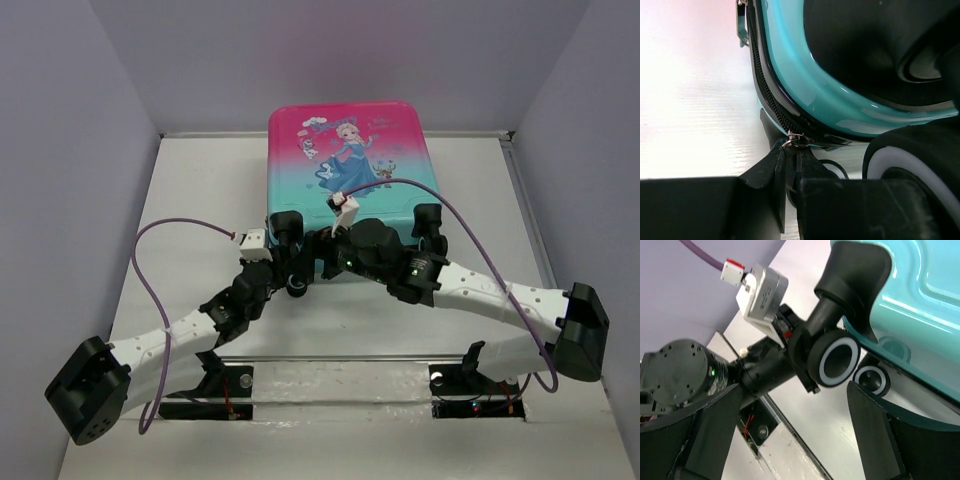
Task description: Pack the luggage
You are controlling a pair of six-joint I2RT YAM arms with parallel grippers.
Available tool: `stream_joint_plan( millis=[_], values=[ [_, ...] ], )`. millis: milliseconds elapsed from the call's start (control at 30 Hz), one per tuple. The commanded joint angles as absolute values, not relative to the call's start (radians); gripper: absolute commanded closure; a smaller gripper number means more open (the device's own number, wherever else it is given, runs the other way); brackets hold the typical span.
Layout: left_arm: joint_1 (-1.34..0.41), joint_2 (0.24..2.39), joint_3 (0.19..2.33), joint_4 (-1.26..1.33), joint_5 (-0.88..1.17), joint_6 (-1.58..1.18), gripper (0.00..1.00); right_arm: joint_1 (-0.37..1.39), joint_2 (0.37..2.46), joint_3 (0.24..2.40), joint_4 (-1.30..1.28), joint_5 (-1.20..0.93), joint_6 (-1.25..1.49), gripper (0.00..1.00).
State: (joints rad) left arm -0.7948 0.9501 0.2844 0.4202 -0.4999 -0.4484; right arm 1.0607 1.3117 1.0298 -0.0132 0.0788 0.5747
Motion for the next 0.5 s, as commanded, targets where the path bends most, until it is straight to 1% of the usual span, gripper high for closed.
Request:
stream_joint_plan(
  millis=[0, 33, 200, 400, 467],
  values=[
    [-0.795, 0.913, 0.325, 0.594, -0.496, -0.411, 0.94, 1.058, 1.373, 1.109, -0.1, 0.14, 0.528, 0.08],
    [-0.795, 0.913, 0.325, 0.598, -0.489, -0.41, 0.94, 1.058, 1.396, 1.114, -0.072, 0.129, 0.532, 0.05],
    [-0.793, 0.914, 0.324, 0.604, -0.482, -0.407, 0.94, 1.058, 1.488, 1.173, -0.049, 0.109, 0.546, 0.0],
    [-0.793, 0.908, 0.322, 0.607, -0.466, -0.405, 0.94, 1.058, 1.577, 1.238, -0.037, 0.179, 0.584, 0.0],
    [-0.795, 0.907, 0.322, 0.609, -0.463, -0.403, 0.94, 1.058, 1.589, 1.239, 0.014, 0.213, 0.586, 0.02]
  ],
)
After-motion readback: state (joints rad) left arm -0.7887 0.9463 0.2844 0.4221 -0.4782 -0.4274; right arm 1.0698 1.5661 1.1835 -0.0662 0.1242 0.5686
